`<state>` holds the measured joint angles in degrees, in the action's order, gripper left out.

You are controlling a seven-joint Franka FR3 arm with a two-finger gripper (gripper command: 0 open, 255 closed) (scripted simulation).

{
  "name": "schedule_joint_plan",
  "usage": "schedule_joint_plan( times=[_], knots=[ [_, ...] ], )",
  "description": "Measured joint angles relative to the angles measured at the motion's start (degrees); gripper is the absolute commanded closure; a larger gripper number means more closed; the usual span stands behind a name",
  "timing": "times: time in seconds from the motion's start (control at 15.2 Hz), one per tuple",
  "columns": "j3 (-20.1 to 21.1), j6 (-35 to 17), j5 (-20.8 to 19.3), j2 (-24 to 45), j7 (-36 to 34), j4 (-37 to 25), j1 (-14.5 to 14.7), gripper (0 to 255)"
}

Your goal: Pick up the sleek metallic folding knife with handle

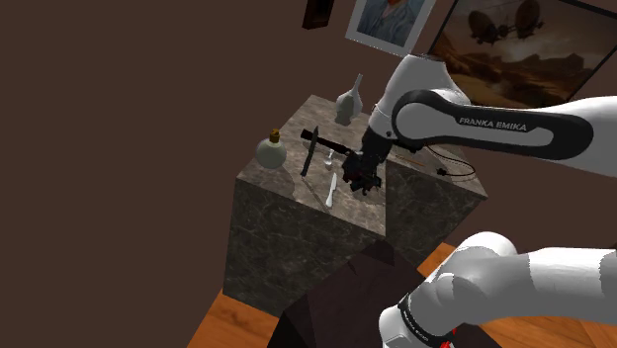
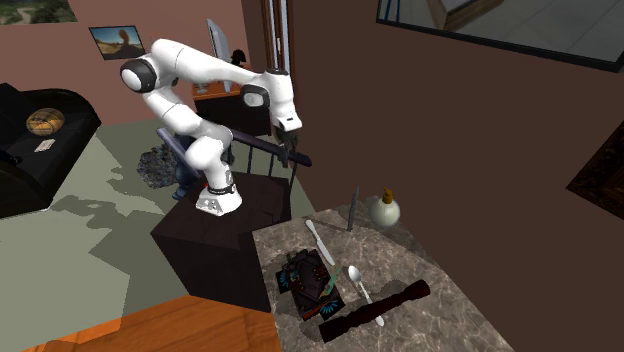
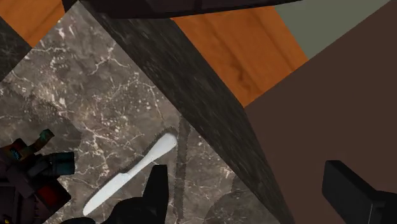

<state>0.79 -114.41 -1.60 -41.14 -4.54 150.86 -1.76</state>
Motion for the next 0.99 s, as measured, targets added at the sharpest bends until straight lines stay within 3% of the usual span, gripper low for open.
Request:
schedule_joint_plan(
  times=[0.4,0.66,0.86,0.99],
  knots=[
    [2.8,-21.7,-3.0,8.3,-7.3,3.6,-3.7,0],
    [6.1,-35.9,-7.6,16.0,-14.4,3.5,-8.3,0],
    [10.5,-44.6,-14.0,22.1,-22.5,1.3,-14.3,0],
    [14.9,-50.2,-21.6,26.9,-30.4,-1.1,-20.8,0]
  ],
)
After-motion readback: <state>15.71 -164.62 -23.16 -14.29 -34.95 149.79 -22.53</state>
